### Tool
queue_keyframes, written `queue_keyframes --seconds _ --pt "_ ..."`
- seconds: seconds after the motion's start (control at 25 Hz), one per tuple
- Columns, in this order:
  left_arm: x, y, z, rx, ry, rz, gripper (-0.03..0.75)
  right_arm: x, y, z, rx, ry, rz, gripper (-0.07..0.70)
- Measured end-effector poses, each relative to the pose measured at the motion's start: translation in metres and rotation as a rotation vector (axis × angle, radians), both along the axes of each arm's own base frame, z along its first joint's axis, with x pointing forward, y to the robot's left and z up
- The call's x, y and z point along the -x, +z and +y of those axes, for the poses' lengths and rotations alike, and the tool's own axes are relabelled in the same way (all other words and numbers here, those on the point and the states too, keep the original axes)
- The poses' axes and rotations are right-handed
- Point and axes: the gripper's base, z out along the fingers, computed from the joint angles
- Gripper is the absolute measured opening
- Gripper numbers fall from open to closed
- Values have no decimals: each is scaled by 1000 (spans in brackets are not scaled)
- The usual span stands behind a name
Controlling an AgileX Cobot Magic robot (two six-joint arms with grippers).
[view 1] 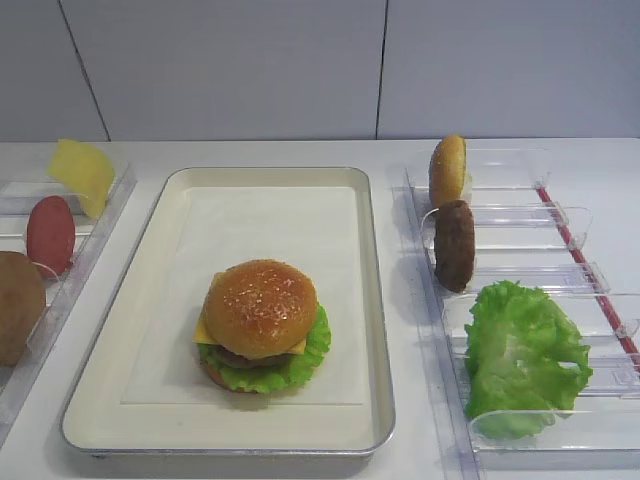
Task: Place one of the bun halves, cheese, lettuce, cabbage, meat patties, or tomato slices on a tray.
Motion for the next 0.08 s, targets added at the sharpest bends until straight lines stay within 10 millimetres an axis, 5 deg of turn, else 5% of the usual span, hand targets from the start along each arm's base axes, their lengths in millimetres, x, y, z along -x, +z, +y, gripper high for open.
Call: queue_keyframes --seconds 0.08 --pt "0 0 0 0 0 0 179 0 0 0 0 0 0 105"
